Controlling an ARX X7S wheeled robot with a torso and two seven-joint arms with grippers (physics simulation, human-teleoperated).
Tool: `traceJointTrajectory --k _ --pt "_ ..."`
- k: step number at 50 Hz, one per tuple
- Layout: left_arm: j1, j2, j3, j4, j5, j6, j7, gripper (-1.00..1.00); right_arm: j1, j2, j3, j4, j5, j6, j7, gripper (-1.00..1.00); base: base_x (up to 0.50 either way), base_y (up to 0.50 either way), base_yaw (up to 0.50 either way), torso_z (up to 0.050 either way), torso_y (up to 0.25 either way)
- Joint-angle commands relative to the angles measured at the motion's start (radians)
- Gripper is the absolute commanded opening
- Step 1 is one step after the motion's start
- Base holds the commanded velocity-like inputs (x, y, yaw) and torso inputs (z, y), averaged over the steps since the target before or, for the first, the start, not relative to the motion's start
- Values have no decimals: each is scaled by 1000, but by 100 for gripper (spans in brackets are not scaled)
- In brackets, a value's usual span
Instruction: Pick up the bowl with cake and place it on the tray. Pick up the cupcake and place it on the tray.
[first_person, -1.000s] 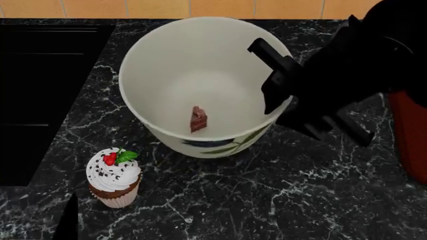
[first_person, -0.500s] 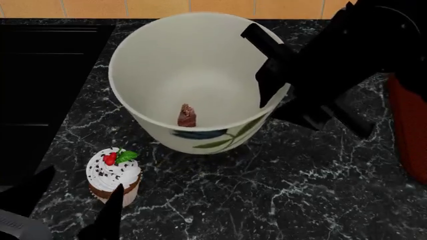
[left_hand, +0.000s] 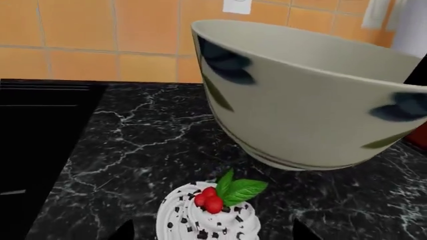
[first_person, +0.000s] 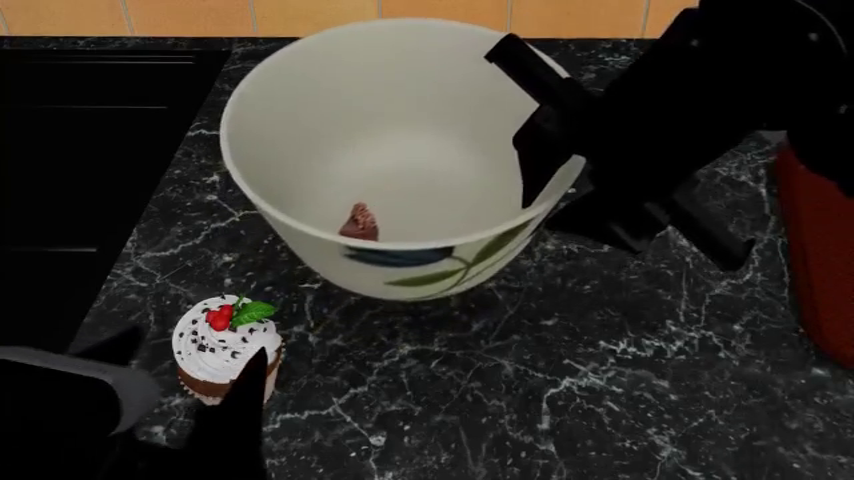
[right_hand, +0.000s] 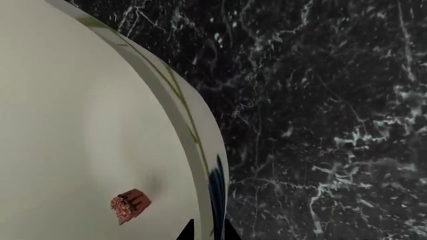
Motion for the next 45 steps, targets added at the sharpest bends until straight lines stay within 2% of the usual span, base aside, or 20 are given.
traceJointTrajectory --k 1,27,45 --pt "-29 30 -15 -102 -23 21 72 100 7 -22 84 24 12 -18 -20 -100 0 0 0 0 0" --pt "-73 58 36 -282 30 44 154 100 -2 -22 64 24 12 -18 -34 -100 0 0 0 0 0" --pt "-117 85 76 -389 61 27 161 100 -11 -23 61 24 12 -15 -35 -100 1 0 0 0 1"
